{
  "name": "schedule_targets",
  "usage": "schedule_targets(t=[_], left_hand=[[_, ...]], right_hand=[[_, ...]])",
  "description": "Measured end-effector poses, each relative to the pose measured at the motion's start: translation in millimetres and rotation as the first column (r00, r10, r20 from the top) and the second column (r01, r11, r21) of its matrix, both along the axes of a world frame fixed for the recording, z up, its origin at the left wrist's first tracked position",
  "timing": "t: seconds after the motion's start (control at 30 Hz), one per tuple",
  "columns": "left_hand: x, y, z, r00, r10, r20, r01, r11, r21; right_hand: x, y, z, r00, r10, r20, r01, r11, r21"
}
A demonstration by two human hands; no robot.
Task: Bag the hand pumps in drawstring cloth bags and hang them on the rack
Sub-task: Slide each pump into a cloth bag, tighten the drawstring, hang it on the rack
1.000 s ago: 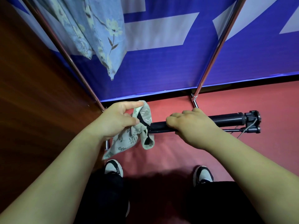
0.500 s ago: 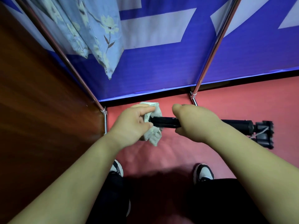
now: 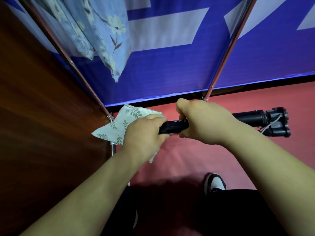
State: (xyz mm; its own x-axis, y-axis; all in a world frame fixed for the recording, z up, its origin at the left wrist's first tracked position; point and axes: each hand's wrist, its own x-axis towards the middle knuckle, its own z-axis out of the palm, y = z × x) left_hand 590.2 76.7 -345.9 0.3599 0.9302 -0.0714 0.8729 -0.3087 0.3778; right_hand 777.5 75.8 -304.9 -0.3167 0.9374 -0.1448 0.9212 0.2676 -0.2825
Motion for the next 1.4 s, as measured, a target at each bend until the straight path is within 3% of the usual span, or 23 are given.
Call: schedule_targets(t=[0.13,0.2,0.27,0.33,0.4,0.5,0.6,0.67,0.8,0.97,1.07,1.27,1.4], left_hand=[[-2.1,1.1,-6.0,0.996,-0.072,-0.059,0.074,0.996,0.042],[-3.0,2.9,-8.6,0.993,-0.103,-0.049,0.104,0.995,0.013],[-7.1,6.5,-15.7,0.995,-0.103,-0.013,0.102,0.992,-0.078],[-15.2,10.5,-22.0,0.995,-0.015,0.100,0.036,0.978,-0.206],[-21.1,14.2,-22.5,0.937,0.186,0.295,-0.070,0.929,-0.363],[-26.3,22.3,-18.7,0.772,0.398,0.496,-0.145,0.870,-0.472],[-30.6,29.2,-17.0,0.681,0.457,0.572,-0.177,0.861,-0.477],[-32.4,31.1,-16.4,0.644,0.464,0.608,-0.144,0.854,-0.499],[-26.3,26.7,-9.1,0.651,0.400,0.645,-0.027,0.862,-0.507],[-14.9,18.1,-1.4,0.749,0.312,0.584,0.029,0.866,-0.500],[-14.1,18.7,-0.2,0.724,0.322,0.610,0.039,0.864,-0.502],[-15.2,18.0,-4.0,0.690,0.332,0.643,0.041,0.869,-0.493],[-22.4,24.7,3.8,0.630,0.367,0.685,-0.025,0.891,-0.454]], right_hand=[[-0.7,0.8,-0.8,0.999,0.040,-0.032,-0.040,0.999,-0.028],[-1.5,1.4,-0.4,0.997,0.056,-0.051,-0.057,0.998,-0.030],[-3.5,0.5,0.6,0.987,0.108,-0.118,-0.100,0.993,0.067],[-5.8,-1.9,1.6,0.969,0.169,-0.180,-0.116,0.956,0.269],[-8.0,-6.6,4.5,0.926,0.158,-0.342,-0.041,0.945,0.325],[-7.6,-11.3,-1.7,0.816,0.074,-0.574,0.043,0.981,0.188],[-6.6,-6.0,-12.7,0.698,-0.143,-0.701,0.214,0.977,0.014],[-8.8,-0.1,-19.6,0.573,-0.329,-0.751,0.345,0.928,-0.143],[-18.2,8.2,-26.2,0.296,-0.482,-0.824,0.335,0.861,-0.383],[-23.0,14.2,-20.1,0.044,-0.506,-0.862,0.165,0.854,-0.493],[-21.5,14.0,-18.3,0.047,-0.534,-0.844,0.134,0.841,-0.524],[-28.7,5.5,-22.1,0.257,-0.513,-0.819,0.144,0.858,-0.492],[-14.5,11.3,-24.7,0.194,-0.535,-0.822,0.186,0.843,-0.505]])
